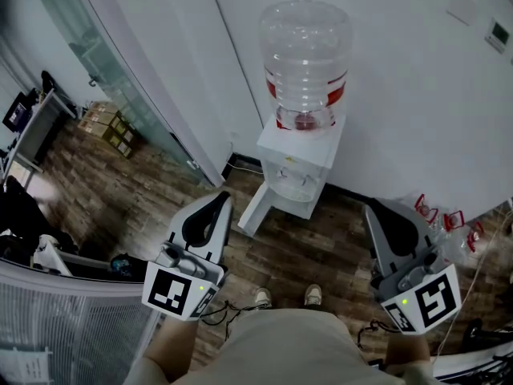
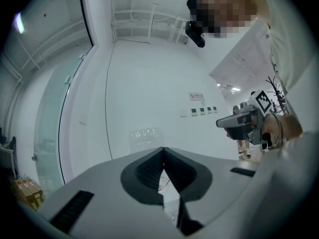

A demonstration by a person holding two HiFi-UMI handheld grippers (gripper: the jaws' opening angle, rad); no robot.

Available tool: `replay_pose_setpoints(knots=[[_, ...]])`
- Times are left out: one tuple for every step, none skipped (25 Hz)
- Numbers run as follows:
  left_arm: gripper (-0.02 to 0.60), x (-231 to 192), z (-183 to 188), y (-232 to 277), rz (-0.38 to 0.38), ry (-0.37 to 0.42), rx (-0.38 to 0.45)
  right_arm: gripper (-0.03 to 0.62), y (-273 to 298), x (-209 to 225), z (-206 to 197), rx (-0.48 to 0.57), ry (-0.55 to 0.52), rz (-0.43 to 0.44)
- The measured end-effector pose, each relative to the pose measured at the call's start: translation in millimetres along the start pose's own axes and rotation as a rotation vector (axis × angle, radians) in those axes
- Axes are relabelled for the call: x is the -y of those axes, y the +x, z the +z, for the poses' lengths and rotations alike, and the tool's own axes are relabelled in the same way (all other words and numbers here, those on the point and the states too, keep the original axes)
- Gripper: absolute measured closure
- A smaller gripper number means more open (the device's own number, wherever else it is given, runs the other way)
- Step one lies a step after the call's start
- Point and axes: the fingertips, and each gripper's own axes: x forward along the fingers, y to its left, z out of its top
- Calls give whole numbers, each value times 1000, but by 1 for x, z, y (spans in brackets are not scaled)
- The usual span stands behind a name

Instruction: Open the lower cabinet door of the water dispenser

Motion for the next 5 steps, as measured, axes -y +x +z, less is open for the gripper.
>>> replay_pose_setpoints(knots=[[577, -1, 0, -1, -2, 1, -2, 588, 1, -1, 0, 1, 1, 0], [577, -1, 0, -2, -4, 2, -3, 588, 2, -2, -1, 2, 1, 1], [577, -2, 0, -3, -6, 4, -4, 588, 3, -3, -1, 1, 0, 3], [577, -2, 0, -4, -9, 5, -5, 589, 5, -4, -2, 1, -2, 4], [577, -3, 0, -4, -11, 6, -5, 588, 6, -5, -2, 0, -5, 6]])
